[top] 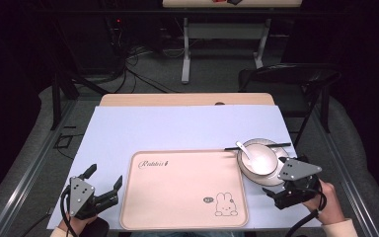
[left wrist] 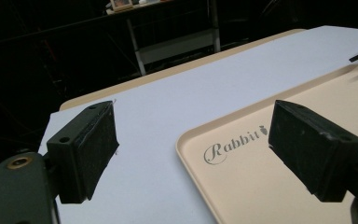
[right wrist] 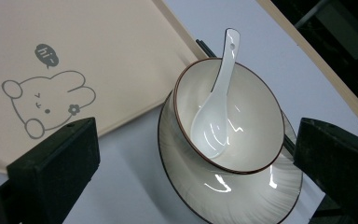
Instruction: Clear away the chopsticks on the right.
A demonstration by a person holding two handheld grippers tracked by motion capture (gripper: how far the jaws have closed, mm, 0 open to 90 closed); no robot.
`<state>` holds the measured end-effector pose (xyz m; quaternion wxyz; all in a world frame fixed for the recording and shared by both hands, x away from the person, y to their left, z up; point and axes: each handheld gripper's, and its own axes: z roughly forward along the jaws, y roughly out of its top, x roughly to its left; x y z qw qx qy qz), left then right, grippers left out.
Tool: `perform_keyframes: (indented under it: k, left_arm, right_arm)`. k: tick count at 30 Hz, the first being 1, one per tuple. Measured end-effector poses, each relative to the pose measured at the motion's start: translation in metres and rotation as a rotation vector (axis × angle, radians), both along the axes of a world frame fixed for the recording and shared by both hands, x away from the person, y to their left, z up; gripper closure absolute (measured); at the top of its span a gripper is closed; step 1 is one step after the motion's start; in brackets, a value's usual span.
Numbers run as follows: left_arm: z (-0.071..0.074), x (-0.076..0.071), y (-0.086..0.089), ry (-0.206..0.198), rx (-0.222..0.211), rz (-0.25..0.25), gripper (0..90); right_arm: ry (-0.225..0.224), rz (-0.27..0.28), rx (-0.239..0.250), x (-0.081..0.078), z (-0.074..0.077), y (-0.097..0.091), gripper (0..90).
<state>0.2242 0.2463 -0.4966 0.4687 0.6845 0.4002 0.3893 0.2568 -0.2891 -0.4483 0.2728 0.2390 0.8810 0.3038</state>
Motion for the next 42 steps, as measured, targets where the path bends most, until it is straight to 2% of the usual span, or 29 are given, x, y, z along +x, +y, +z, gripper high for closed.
perform_keyframes:
  k: [4,10,12,14,18,21,22,23,25,31,33,36,37,38,41,42]
  left_arm:
    - [0.000,0.000,0.000,0.000,0.001,-0.003,15.3]
    - [0.000,0.000,0.000,0.002,0.001,-0.006,15.3]
    - [0.000,0.000,0.000,0.001,0.002,-0.007,15.3]
    - [0.000,0.000,0.000,0.002,0.005,-0.008,15.3]
    - [0.000,0.000,0.000,0.001,0.002,-0.008,15.3]
    - [0.000,0.000,0.000,0.001,0.003,-0.009,15.3]
    - [0.000,0.000,0.000,0.001,0.003,-0.009,15.3]
    - [0.000,0.000,0.000,0.002,0.004,-0.008,15.3]
    - [0.000,0.000,0.000,0.001,0.003,-0.008,15.3]
    - [0.000,0.000,0.000,0.000,0.004,-0.009,15.3]
    - [0.000,0.000,0.000,0.001,0.005,-0.010,15.3]
    - [0.000,0.000,0.000,0.001,0.004,-0.010,15.3]
    - [0.000,0.000,0.000,0.001,0.004,-0.011,15.3]
    - [0.000,0.000,0.000,0.001,0.005,-0.011,15.3]
    - [0.000,0.000,0.000,-0.001,0.003,-0.010,15.3]
    - [0.000,0.000,0.000,0.000,0.004,-0.010,15.3]
  right_arm:
    - [0.018,0.011,-0.042,0.013,0.012,-0.004,0.0]
    - [0.056,0.017,-0.073,0.031,0.026,-0.011,0.0]
    - [0.088,0.018,-0.089,0.044,0.032,-0.015,0.0]
    - [0.094,0.023,-0.099,0.051,0.036,-0.017,0.0]
    - [0.122,0.024,-0.091,0.070,0.042,-0.022,0.0]
    - [0.138,0.020,-0.113,0.083,0.046,-0.022,0.0]
    - [0.138,0.020,-0.113,0.083,0.046,-0.022,0.0]
    - [0.143,0.017,-0.130,0.093,0.048,-0.023,0.0]
    - [0.153,0.017,-0.131,0.104,0.050,-0.024,0.0]
    - [0.206,0.019,-0.166,0.137,0.047,-0.023,0.0]
    - [0.226,0.007,-0.170,0.147,0.045,-0.024,0.0]
    - [0.232,-0.026,-0.183,0.162,0.038,-0.025,0.0]
    - [0.249,-0.032,-0.195,0.166,0.034,-0.025,1.4]
    - [0.258,-0.042,-0.227,0.170,0.032,-0.024,3.6]
    - [0.269,-0.063,-0.250,0.180,0.024,-0.026,15.9]
    - [0.285,-0.070,-0.249,0.183,0.021,-0.027,17.4]
